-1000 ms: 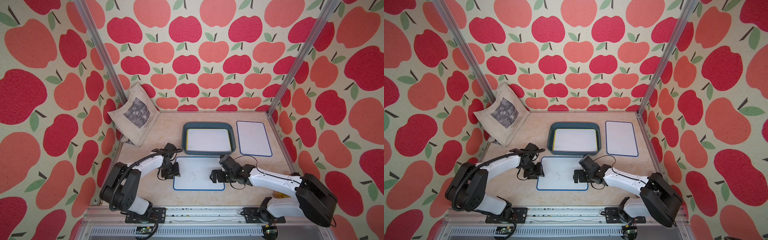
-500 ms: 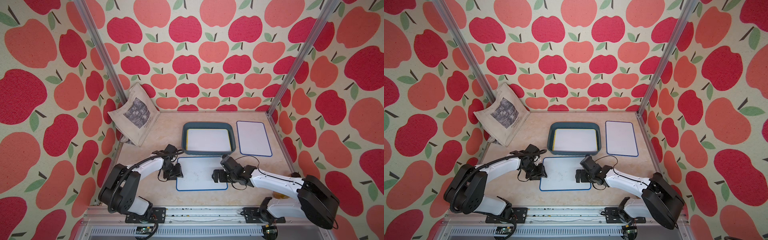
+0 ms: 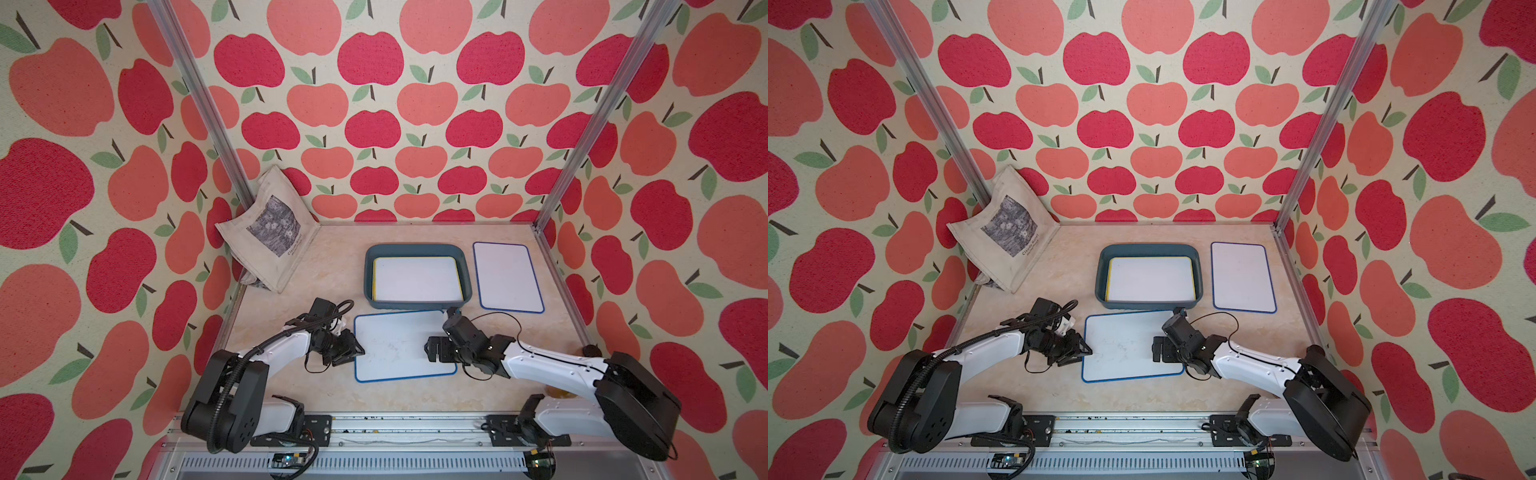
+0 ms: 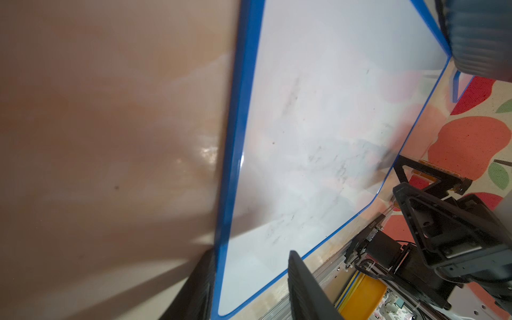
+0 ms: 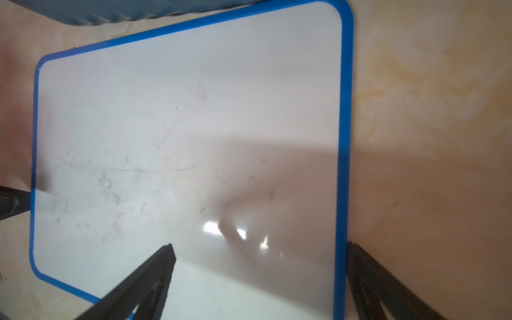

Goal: Put the whiteboard into the storage box
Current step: Move the whiteboard to the center of the board, then pick up the whiteboard at the center of the board.

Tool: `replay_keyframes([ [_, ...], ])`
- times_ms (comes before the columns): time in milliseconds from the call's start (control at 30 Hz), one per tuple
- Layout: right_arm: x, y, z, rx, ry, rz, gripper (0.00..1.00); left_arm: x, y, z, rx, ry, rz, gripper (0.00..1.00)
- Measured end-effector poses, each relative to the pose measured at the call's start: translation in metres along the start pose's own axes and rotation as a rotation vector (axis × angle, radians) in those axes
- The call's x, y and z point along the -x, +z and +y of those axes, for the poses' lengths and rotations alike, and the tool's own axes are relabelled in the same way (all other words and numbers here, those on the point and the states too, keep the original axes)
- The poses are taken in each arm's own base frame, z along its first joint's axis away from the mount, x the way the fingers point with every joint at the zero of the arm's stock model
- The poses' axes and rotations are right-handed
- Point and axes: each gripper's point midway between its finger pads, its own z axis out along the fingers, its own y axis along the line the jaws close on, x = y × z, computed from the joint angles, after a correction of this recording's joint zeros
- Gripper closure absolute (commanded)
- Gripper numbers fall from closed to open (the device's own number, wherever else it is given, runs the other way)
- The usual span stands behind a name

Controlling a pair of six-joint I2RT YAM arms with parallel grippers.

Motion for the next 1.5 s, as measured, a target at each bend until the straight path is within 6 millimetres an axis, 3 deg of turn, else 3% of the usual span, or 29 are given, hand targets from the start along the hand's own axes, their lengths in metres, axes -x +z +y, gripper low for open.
replay_keyframes([
  [333, 0.003, -0.003, -0.001, 0.013, 0.007, -0.039, 0.01, 0.005, -0.015, -0.014, -0.073, 0.007, -0.052, 0.6],
  [667, 0.004, -0.005, -0.006, -0.008, 0.01, -0.05, 0.01, -0.001, -0.019, -0.016, -0.061, 0.016, -0.013, 0.84],
  [1167, 0.004, -0.005, -0.018, -0.043, 0.014, -0.083, 0.01, -0.002, -0.027, -0.039, -0.148, 0.05, 0.021, 0.9],
  [1500, 0.007, -0.005, -0.024, -0.052, 0.02, -0.126, 0.01, -0.003, -0.026, -0.047, -0.183, 0.068, 0.038, 0.89],
])
